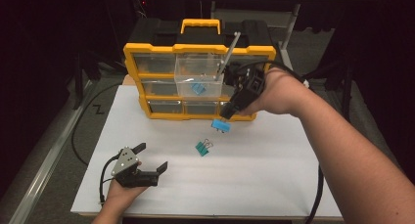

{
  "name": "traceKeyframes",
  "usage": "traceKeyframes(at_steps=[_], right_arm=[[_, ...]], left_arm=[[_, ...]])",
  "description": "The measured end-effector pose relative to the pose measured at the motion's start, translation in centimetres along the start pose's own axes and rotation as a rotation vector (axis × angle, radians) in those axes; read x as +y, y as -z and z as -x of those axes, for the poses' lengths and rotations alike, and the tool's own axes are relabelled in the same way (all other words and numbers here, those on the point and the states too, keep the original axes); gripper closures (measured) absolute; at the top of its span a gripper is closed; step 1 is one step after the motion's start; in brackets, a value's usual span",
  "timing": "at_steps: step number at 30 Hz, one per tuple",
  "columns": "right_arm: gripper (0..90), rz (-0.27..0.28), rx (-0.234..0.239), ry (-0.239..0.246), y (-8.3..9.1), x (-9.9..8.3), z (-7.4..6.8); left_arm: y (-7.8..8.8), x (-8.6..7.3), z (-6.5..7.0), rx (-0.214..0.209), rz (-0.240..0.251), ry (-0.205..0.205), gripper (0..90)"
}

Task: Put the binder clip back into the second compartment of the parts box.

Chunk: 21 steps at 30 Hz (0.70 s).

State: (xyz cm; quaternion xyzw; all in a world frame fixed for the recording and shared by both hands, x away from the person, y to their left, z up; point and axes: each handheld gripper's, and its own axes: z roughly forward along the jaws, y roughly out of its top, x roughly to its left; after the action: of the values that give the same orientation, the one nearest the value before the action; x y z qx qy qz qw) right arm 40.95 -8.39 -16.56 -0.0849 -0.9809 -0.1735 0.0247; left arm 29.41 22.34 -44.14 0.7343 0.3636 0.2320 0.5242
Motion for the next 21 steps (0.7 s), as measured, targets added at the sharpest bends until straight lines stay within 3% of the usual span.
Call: traceKeyframes(at_steps=[3,11,21], right_arm=[[90.0,0.022,-0.022,0.005,2.4,1.4,0.0],[90.0,0.05,-0.088,0.008,6.3,3.8,0.6],[90.0,0.052,-0.144,0.0,8.6,6.5,2.0]], left_arm=[[0.1,0.0,0.0,0.0,0.007,0.001,0.1],[0.0,0.0,0.0,-0.005,0.001,-0.003,0.1],[0.0,0.0,0.1,-0.009,0.005,-0.003,0.1]])
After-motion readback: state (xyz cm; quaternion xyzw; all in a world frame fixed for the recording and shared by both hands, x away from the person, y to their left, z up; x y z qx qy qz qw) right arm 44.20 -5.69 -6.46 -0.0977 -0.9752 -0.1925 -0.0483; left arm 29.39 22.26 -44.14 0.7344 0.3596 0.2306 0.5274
